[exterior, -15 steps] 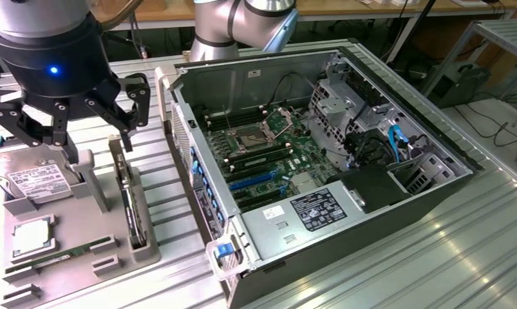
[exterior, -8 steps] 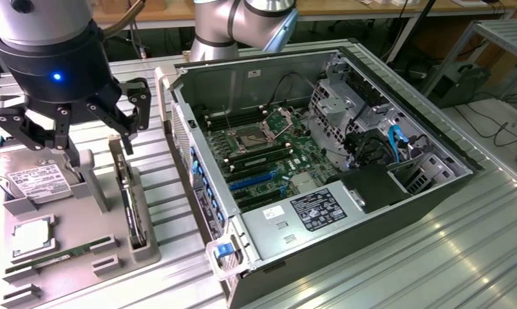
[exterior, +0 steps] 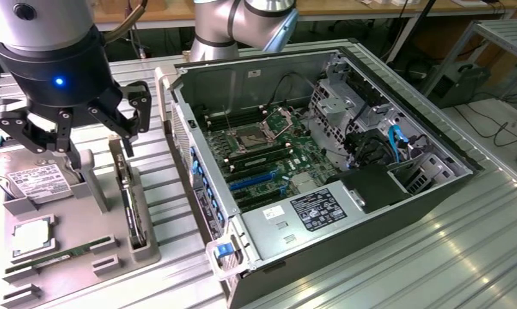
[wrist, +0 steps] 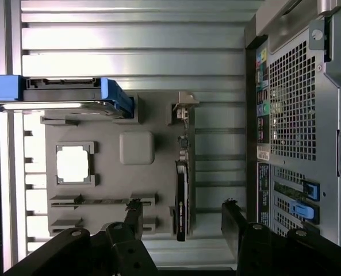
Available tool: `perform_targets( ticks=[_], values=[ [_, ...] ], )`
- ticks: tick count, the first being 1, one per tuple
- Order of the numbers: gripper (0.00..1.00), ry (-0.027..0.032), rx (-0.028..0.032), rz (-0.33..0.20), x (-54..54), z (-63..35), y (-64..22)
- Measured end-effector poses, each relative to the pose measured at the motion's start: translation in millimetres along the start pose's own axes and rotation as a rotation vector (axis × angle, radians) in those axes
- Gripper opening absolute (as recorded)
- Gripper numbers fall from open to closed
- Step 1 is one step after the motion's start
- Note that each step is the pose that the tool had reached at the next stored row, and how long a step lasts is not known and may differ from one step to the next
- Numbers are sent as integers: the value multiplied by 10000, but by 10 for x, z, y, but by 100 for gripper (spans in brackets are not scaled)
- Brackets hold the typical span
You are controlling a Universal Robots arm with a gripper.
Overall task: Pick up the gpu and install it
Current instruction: 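Pick up the gpu and move the gpu toward the slot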
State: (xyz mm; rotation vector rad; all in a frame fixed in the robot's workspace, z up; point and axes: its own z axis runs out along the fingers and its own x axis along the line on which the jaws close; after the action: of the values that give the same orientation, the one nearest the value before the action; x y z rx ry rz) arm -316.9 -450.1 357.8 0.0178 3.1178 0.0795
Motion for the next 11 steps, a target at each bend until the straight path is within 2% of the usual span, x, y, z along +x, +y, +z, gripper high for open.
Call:
perform_targets(
  ticks=[5, 11],
  values=[
    [66, 9, 0, -1, 1, 44, -2],
    [66, 38, 1, -5, 3, 162, -33]
  ],
)
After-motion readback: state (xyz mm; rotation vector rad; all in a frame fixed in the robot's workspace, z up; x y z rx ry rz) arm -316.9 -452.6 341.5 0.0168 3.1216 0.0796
